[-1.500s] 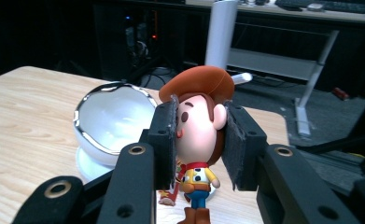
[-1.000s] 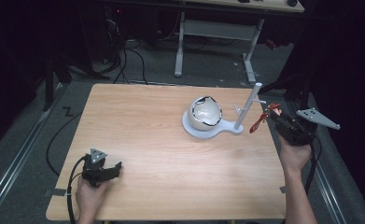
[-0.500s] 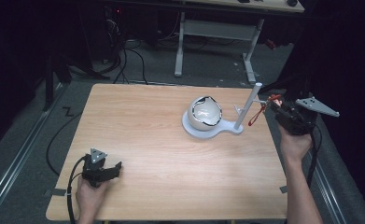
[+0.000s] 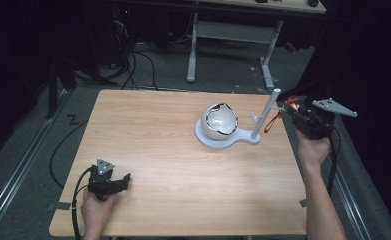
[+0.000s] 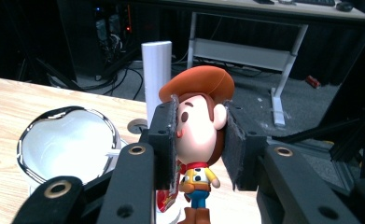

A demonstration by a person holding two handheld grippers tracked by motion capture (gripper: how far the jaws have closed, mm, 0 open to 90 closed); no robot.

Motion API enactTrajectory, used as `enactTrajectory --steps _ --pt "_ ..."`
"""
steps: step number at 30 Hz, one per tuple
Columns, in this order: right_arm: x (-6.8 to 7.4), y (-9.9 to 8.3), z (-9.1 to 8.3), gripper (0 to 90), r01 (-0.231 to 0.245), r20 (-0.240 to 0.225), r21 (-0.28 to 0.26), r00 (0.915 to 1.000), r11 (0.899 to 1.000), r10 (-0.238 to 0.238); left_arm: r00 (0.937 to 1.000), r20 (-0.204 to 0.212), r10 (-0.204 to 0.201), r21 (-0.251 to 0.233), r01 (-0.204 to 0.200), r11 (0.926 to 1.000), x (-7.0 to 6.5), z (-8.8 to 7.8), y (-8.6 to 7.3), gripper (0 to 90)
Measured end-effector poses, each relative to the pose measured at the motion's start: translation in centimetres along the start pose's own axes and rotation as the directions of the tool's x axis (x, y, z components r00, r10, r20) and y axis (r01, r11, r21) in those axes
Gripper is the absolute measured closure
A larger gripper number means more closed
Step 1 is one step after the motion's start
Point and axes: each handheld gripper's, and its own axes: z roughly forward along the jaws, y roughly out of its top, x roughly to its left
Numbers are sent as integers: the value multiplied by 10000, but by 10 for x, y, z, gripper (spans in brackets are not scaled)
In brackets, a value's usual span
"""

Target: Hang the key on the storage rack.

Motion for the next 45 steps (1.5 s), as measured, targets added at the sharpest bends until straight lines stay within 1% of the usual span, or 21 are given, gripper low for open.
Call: enactTrajectory --steps 3,7,11,14,19,25,28,33,39,45 --pt "-3 -2 3 673 -117 30 114 9999 9999 116 10000 1 0 0 0 10000 0 0 0 216" --pt "-5 -6 6 673 -145 95 254 9999 9996 142 10000 1 -2 -1 2 10000 0 0 0 217" --pt "-7 -11 7 673 -225 102 298 9997 9993 222 10000 1 -2 -3 2 10000 0 0 0 216" --pt "-7 -13 8 673 -200 129 416 9997 9989 195 10000 2 0 1 0 10000 0 0 0 216" --pt "-7 -13 7 673 -169 118 403 9998 9990 164 10000 0 -1 0 1 10000 0 0 0 216" --pt "-12 -17 7 673 -469 77 401 9989 9981 466 10000 3 -4 -1 4 10000 0 0 0 216" --pt "-14 -22 9 673 -485 122 508 9988 9975 480 10000 -1 6 1 -6 10000 0 0 0 216" --pt "-12 -31 12 673 -468 98 619 9989 9970 463 10000 -5 9 1 -9 10000 0 0 0 216" --pt "-9 -36 13 673 -445 -40 598 9990 9972 448 10000 -5 12 3 -12 10000 0 0 0 216" --pt "-7 -42 15 673 -439 -98 685 9990 9967 447 10000 -6 11 1 -11 10000 0 0 0 216"
